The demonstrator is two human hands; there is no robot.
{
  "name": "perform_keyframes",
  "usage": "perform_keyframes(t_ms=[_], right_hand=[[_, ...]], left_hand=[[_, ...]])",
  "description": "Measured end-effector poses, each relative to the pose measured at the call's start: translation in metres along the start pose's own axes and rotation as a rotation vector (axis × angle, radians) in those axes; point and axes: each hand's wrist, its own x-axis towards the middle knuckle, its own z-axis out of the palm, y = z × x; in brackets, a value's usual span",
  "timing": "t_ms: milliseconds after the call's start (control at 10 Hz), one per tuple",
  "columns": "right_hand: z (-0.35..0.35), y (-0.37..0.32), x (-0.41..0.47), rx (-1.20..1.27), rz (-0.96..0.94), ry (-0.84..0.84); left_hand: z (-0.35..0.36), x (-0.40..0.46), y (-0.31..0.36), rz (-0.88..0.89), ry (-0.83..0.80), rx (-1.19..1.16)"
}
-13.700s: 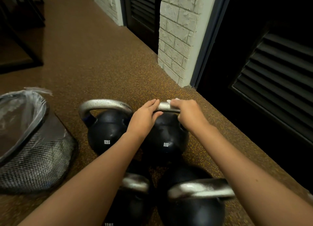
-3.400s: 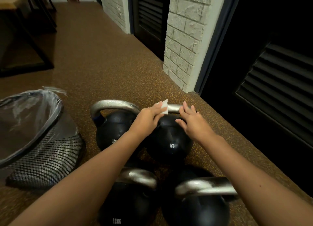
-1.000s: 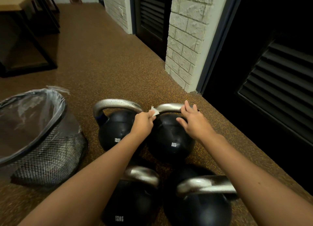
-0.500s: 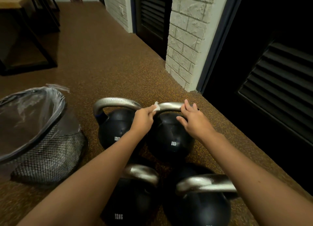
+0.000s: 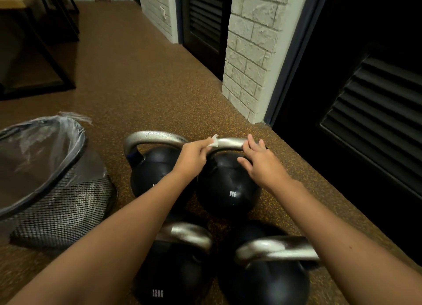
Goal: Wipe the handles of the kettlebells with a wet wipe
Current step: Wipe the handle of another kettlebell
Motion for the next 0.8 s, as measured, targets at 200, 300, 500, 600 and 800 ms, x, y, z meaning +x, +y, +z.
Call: perform_keyframes(t_ms=[200,300,500,600,800], right_hand=[[-0.001,-0.001,-0.001,-0.006,0.003,-0.001],[-0.002,-0.003,-0.001,-0.008,0.003,-0.006],[-0.002,-0.003,-0.003,-0.024,0.012,-0.008],[-0.002,-0.002,-0.002,-0.016,0.011,-0.01],[-0.003,-0.002,-0.002,0.01,0.015,-0.011]], left_hand=[[0.002,-0.006,-0.011,-0.05,0.047,0.011],[0.003,0.002,-0.006,-0.076,0.044,-0.004],[0.012,-0.004,0.004,0.194,-0.058,0.091],[0.012,-0.005,-0.006,0.186,-0.052,0.144],[0.014,-0.006,-0.001,-0.122,0.13,0.029]])
